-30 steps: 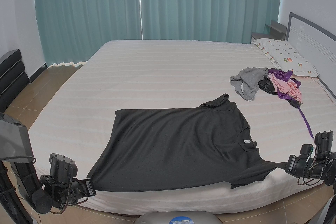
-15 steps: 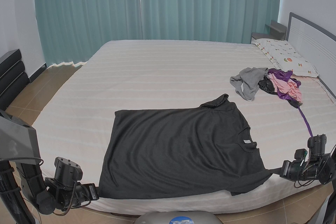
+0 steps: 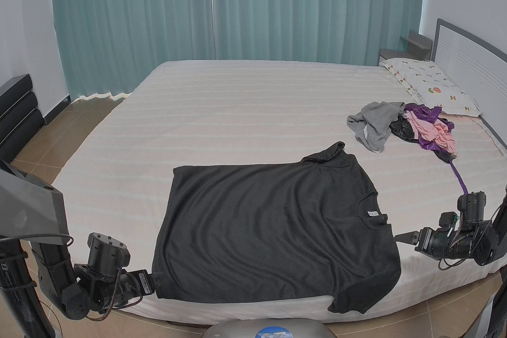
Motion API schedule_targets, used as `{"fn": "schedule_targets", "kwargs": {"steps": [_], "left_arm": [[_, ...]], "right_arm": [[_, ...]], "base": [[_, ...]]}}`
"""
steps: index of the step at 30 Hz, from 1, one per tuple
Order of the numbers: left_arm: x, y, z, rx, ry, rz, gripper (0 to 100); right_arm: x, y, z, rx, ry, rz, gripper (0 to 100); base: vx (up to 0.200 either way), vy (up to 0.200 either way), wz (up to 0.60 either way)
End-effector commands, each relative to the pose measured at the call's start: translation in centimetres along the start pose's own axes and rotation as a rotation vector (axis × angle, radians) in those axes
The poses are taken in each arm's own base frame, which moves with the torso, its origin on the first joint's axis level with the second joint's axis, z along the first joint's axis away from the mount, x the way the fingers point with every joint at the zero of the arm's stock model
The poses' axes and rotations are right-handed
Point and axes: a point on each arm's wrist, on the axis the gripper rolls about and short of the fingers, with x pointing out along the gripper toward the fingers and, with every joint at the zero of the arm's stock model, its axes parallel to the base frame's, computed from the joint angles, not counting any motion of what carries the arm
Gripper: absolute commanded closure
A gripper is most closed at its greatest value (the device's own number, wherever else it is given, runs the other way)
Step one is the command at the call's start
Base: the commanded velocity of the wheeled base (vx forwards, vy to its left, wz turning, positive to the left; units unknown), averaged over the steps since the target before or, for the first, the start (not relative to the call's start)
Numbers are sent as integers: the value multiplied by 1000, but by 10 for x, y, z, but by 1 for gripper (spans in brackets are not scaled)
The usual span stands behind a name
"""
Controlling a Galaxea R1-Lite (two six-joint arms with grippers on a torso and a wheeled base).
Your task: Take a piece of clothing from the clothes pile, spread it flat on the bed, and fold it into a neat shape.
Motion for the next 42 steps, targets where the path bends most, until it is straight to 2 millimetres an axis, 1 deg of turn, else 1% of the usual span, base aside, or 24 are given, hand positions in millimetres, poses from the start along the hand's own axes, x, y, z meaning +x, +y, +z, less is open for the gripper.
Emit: {"fn": "schedule_targets", "kwargs": {"steps": [1,4,12,24,28,30,33,36,42], "left_arm": [[-1,-4,9,-19,-42,-26,0],[-3,-8,13,-52,-66,-44,0],[-4,-9,11,-53,-56,-54,0],[-5,-11,13,-67,-70,-62,0],[-8,-12,15,-83,-83,-74,0],[-12,-17,18,-104,-108,-106,0],[-13,-20,21,-132,-124,-118,0],[-13,-21,27,-166,-144,-127,0],[-12,-21,26,-173,-139,-126,0]], "right_arm": [[1,9,6,-9,-24,29,0],[3,13,3,29,-8,39,0],[3,11,2,49,-1,33,0],[4,11,0,50,9,32,0],[4,11,-1,48,13,31,0],[4,11,-2,48,15,32,0],[4,11,-2,48,18,31,0],[4,11,-4,48,23,30,0],[4,11,-6,46,34,30,0]], "base": [[0,0,0],[0,0,0],[0,0,0],[0,-200,0],[0,0,0],[0,0,0],[0,0,0],[200,0,0],[200,0,0]]}}
